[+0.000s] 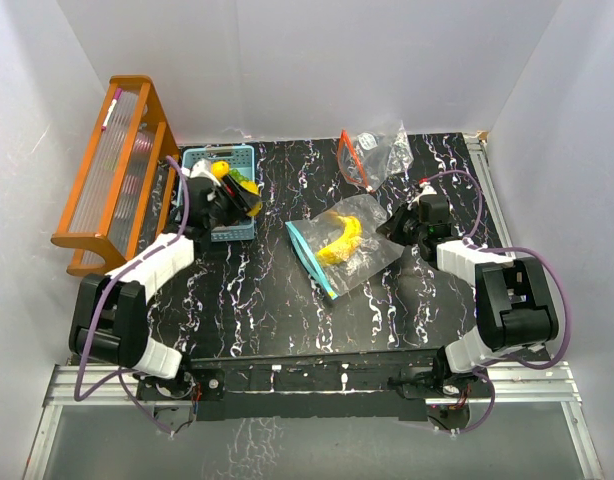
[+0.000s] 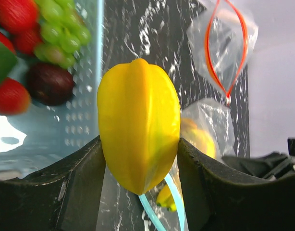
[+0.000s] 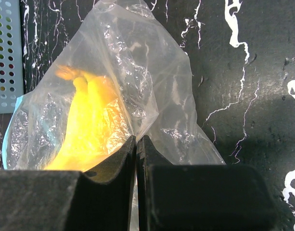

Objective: Open the zip-top bag and remove the fake food
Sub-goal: Place the fake fruit in the bin, then pick up the fake fruit from the zipper food storage bag.

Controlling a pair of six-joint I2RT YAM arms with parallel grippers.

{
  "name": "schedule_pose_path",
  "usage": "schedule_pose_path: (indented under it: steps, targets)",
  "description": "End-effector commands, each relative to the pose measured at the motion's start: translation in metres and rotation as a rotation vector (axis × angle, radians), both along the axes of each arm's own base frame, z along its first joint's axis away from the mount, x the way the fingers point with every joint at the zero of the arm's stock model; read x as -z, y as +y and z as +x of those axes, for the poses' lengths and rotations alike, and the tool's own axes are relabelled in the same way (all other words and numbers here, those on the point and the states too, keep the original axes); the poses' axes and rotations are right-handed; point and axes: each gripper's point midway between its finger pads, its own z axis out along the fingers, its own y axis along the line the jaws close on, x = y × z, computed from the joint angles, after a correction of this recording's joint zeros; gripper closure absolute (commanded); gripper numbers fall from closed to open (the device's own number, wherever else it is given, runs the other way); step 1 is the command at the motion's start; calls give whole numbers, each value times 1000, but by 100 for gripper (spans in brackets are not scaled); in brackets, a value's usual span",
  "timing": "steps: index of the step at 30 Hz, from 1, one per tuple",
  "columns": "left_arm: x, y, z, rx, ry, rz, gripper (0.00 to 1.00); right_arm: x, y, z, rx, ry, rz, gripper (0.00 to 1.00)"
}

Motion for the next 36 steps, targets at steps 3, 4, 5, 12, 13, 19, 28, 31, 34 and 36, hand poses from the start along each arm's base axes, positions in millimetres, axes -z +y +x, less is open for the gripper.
schedule_pose_path:
  steps: [3,4,5,12,13,19,28,31,34,36]
  targets:
    - [-26,37,25,-73,1,39,67,-23,4,16,-24,-86,10,92]
    - [-24,43,25,-88,15,44,67,-22,4,15,-26,-86,11,92]
    - [-21,47,24,-94,26,46,66,-22,4,15,-27,-86,13,92]
    - [0,49,14,-65,69,41,30,-29,11,13,-56,-99,43,92]
    - [0,48,14,-61,68,38,28,-31,11,13,-56,-104,43,92]
    - [-3,28,-2,26,49,35,41,-34,11,12,-50,-105,52,92]
    - [24,-47,-76,264,15,33,56,-36,13,15,-43,-104,76,92]
    - [39,-64,-96,319,46,5,61,-37,14,16,-45,-103,85,92]
    - [48,-75,-107,356,61,-8,64,-38,15,16,-45,-105,89,92]
    - [56,-87,-110,397,81,-23,66,-39,17,16,-54,-103,97,92]
